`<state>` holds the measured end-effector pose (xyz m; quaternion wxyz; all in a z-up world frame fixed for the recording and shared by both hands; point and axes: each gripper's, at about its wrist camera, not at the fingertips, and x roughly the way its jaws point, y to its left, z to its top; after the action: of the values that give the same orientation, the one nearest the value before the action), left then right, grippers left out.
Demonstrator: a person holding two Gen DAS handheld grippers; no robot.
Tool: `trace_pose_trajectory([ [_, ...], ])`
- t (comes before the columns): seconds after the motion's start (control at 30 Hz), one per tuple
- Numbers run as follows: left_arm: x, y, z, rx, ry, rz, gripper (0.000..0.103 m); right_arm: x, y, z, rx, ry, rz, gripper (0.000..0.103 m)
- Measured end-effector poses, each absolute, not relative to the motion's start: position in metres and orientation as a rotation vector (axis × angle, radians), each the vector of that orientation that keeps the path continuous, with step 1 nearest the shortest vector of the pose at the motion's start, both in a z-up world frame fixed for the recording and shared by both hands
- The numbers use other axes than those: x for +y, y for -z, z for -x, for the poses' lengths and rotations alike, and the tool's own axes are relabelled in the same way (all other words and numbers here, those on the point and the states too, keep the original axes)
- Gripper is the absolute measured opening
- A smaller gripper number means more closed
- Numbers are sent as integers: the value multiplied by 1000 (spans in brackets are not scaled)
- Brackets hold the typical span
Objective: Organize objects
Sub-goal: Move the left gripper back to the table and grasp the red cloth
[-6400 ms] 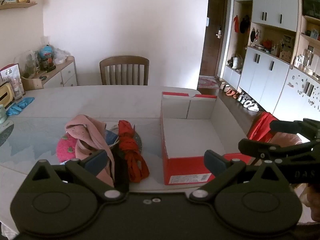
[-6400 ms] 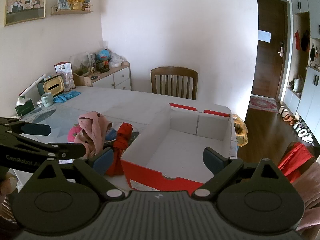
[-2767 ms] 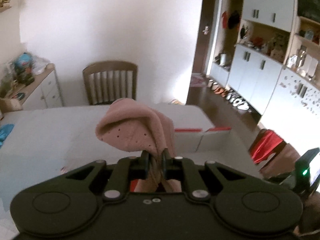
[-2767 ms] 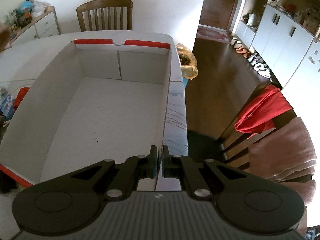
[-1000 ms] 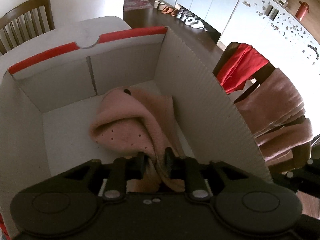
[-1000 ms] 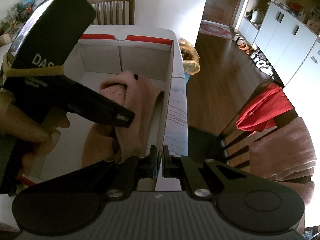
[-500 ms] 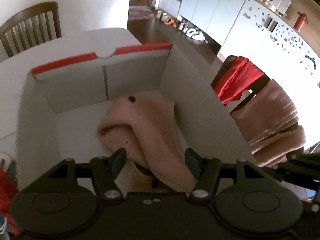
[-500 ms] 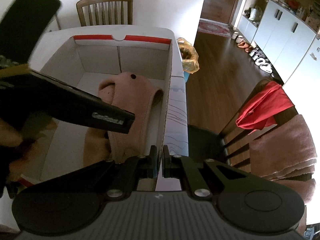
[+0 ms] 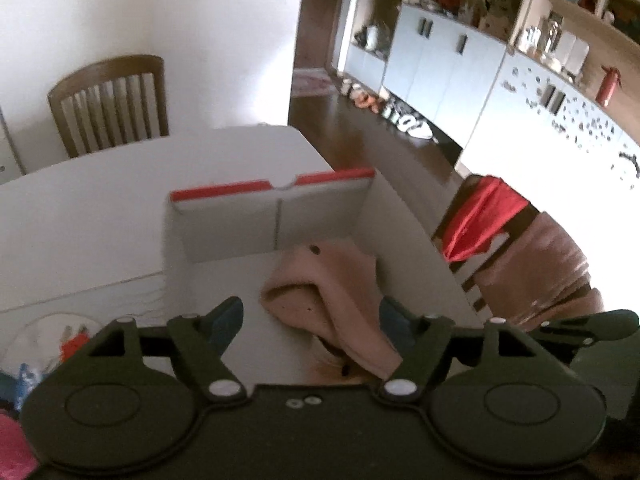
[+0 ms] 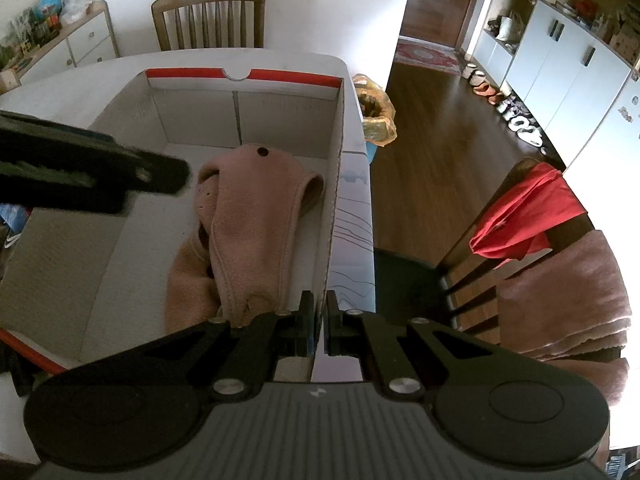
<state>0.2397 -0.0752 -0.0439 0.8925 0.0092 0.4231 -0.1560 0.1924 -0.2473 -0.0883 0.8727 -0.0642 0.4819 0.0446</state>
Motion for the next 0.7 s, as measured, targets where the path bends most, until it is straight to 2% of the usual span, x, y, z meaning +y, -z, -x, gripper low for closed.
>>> trace_pose_trajectory([
  [0.2,-51,30,-226,836,271,-20,88,-247,88,-192,1010,-95,127,4],
  [0.33,-35,25,-218,828,242,-7,90,-246,87,-192,1011,-97,129,4],
  [0.47,-16,22,-209,814,210,17,100,-245,87,-191,1014,-94,133,4],
  [0.7,19,24,-198,810,136,47,102,-242,86,-192,1020,-87,142,4],
])
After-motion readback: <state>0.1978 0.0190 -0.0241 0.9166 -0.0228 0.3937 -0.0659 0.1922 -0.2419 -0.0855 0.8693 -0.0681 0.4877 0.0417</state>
